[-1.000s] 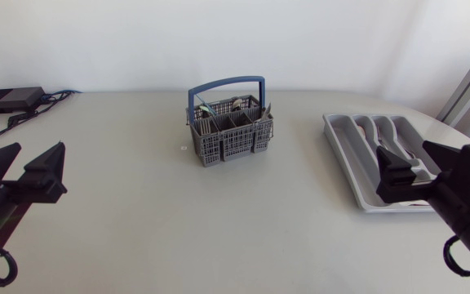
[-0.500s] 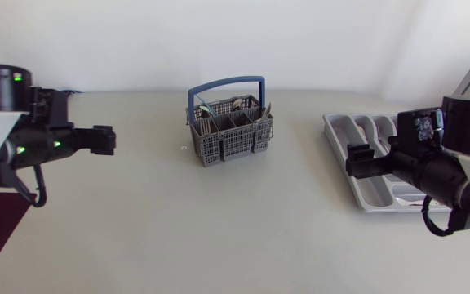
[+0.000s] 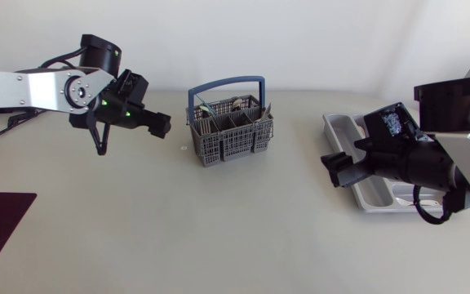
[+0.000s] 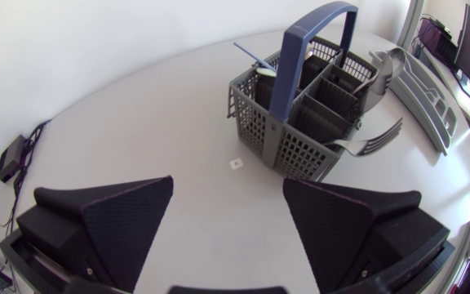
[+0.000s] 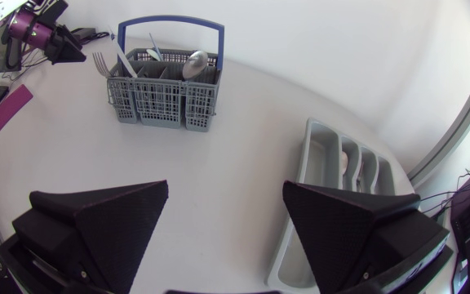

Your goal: Sort the cutlery from the basket into the organizer compartments.

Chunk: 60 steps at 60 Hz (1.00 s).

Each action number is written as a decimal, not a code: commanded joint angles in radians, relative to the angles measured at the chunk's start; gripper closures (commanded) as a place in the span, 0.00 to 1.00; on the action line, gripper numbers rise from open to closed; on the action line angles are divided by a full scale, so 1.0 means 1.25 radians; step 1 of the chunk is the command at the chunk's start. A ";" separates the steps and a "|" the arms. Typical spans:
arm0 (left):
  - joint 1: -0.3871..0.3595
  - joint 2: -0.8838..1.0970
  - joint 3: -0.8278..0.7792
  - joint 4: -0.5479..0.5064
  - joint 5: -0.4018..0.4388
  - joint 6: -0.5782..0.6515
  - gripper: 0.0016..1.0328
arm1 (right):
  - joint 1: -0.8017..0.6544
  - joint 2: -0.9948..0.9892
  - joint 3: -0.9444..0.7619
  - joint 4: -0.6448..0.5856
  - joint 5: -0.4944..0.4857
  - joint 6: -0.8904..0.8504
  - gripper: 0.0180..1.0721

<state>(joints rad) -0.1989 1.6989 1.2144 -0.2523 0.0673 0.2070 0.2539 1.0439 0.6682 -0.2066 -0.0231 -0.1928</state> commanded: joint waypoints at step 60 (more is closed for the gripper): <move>-0.074 0.180 0.127 0.207 0.042 -0.016 0.97 | 0.014 0.148 0.094 -0.003 -0.021 -0.024 0.04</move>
<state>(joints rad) -0.2958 1.9339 1.4101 -0.0013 0.1158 0.1982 0.2630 1.2190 0.7708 -0.2066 -0.0490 -0.2108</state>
